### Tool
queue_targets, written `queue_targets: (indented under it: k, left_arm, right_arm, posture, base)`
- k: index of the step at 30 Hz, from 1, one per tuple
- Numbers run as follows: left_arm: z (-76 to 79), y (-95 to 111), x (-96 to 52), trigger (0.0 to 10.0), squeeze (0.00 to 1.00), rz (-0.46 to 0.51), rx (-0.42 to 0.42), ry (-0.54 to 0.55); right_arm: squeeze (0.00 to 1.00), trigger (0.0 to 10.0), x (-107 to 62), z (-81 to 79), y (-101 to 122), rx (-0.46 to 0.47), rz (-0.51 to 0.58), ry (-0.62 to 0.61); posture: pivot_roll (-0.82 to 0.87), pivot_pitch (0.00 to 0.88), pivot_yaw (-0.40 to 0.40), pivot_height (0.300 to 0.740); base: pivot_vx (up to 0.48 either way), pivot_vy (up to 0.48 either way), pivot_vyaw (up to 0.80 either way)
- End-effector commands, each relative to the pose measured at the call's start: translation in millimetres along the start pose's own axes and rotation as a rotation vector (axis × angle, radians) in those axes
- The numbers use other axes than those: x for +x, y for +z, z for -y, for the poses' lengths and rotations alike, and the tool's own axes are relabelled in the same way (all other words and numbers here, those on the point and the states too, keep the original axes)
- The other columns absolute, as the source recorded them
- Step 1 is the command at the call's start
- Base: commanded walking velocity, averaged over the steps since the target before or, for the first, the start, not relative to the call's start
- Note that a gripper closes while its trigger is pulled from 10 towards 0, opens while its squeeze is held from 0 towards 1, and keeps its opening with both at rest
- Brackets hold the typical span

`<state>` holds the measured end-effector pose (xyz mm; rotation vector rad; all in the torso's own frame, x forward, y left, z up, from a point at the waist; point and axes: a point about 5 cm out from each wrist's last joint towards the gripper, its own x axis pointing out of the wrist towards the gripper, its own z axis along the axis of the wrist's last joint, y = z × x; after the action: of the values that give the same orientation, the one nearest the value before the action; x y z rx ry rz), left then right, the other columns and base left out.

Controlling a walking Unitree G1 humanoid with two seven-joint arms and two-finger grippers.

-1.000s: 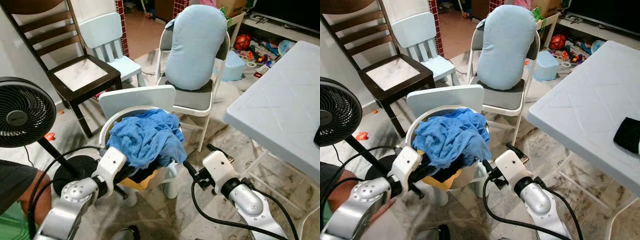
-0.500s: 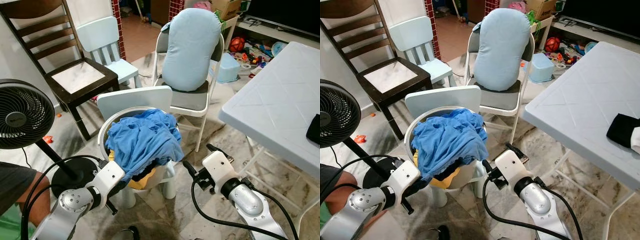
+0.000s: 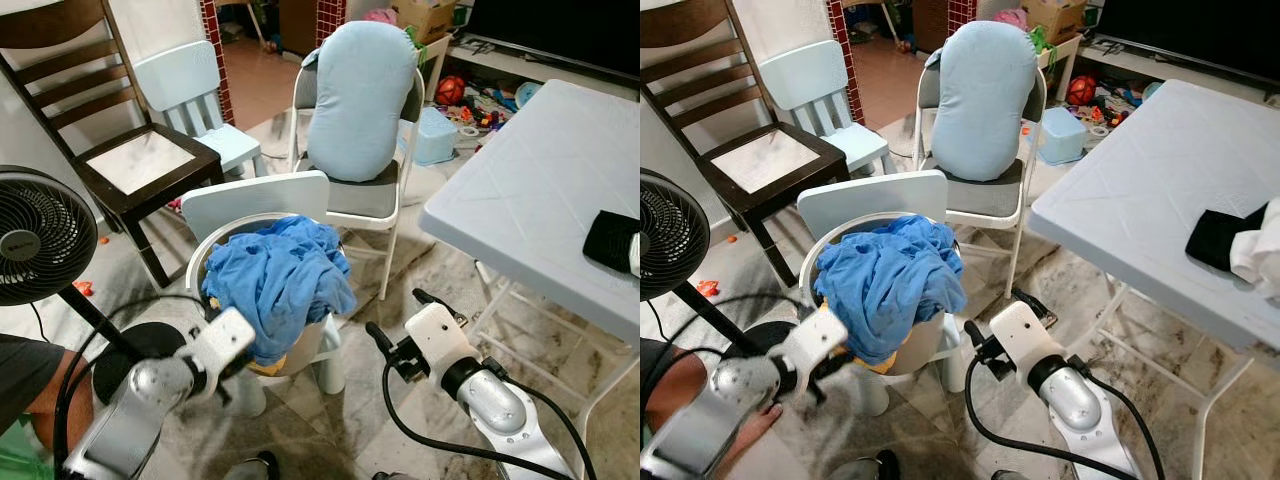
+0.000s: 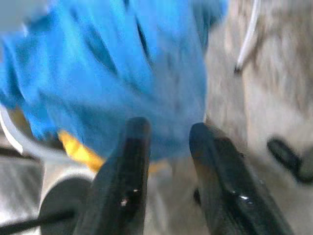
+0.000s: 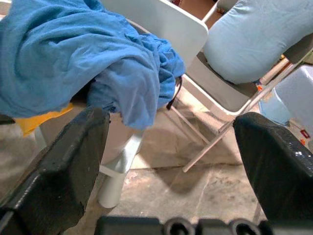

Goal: Hang hanger

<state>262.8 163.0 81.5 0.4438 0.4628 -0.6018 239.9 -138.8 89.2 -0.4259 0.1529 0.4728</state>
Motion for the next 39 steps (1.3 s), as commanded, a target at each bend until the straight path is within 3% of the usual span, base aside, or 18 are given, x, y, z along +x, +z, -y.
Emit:
queue_targets:
  k: [1, 4, 6, 9, 13, 24, 28, 32, 38, 39]
  left_arm:
    - [-2.2, 7.8, 1.0, 10.0, 0.0, 0.05, -0.057, 0.011]
    - [-4.4, 14.5, 4.2, 10.0, 0.0, 0.085, -0.089, 0.043]
    - [-3.7, 25.0, 11.2, 10.0, 0.0, 0.146, -0.154, 0.054]
    - [-1.0, 34.4, 16.1, 10.0, 0.0, 0.188, -0.164, 0.047]
    - [3.9, 38.5, 21.3, 10.0, 0.0, 0.201, -0.179, 0.02]
    - [0.6, 34.2, 23.0, 10.0, 0.0, 0.18, -0.205, 0.081]
    - [3.1, 33.8, 23.0, 10.0, 0.0, 0.181, -0.195, 0.072]
    - [4.0, 39.9, 28.9, 10.0, 0.0, 0.192, -0.134, 0.061]
    - [5.5, 30.9, 39.9, 10.0, 0.0, 0.096, -0.016, -0.017]
    - [5.4, 22.6, 42.9, 10.0, 0.0, 0.041, 0.023, -0.036]
  right_arm:
    - [0.0, 10.0, -2.5, 2.6, -1.5, 0.001, -0.002, -0.013]
    - [0.0, 10.0, -3.1, 4.9, -2.1, 0.0, -0.005, -0.022]
    - [0.0, 10.0, -3.6, 7.0, -3.0, -0.002, -0.008, -0.033]
    - [0.0, 10.0, -4.6, 8.4, -4.1, -0.001, -0.01, -0.043]
    - [0.0, 10.0, -4.4, 10.3, -4.6, 0.003, -0.009, -0.056]
    - [0.0, 10.0, -1.1, 6.3, -4.2, 0.005, -0.005, -0.04]
    - [0.0, 10.0, -1.3, 4.0, -4.2, 0.009, -0.005, -0.033]
    - [0.0, 10.0, -1.5, 1.1, -3.3, 0.019, -0.005, -0.023]
    - [0.0, 10.0, -4.8, -4.7, -2.6, 0.03, -0.009, -0.014]
    - [0.0, 10.0, -7.6, -5.6, -3.6, 0.038, -0.016, -0.021]
  posture:
    - [-0.07, 0.115, 0.027, 0.74]
    - [-0.07, 0.107, 0.028, 0.74]
    - [-0.08, 0.097, 0.03, 0.74]
    - [-0.09, 0.087, 0.032, 0.74]
    - [-0.1, 0.074, 0.038, 0.74]
    - [-0.08, 0.08, 0.028, 0.74]
    - [-0.07, 0.091, 0.026, 0.74]
    - [-0.07, 0.115, 0.024, 0.74]
    - [-0.08, 0.147, 0.041, 0.74]
    - [-0.09, 0.154, 0.046, 0.74]
  base:
    - [0.0, 0.0, 0.0]
    - [0.0, 0.0, 0.0]
    - [0.0, 0.274, 0.0]
    - [0.279, 0.0, 0.0]
    - [0.292, 0.0, 0.0]
    - [0.0, 0.0, 0.0]
    - [0.0, 0.0, 0.0]
    - [0.0, 0.0, 0.0]
    - [0.0, 0.0, 0.0]
    - [0.0, 0.0, 0.0]
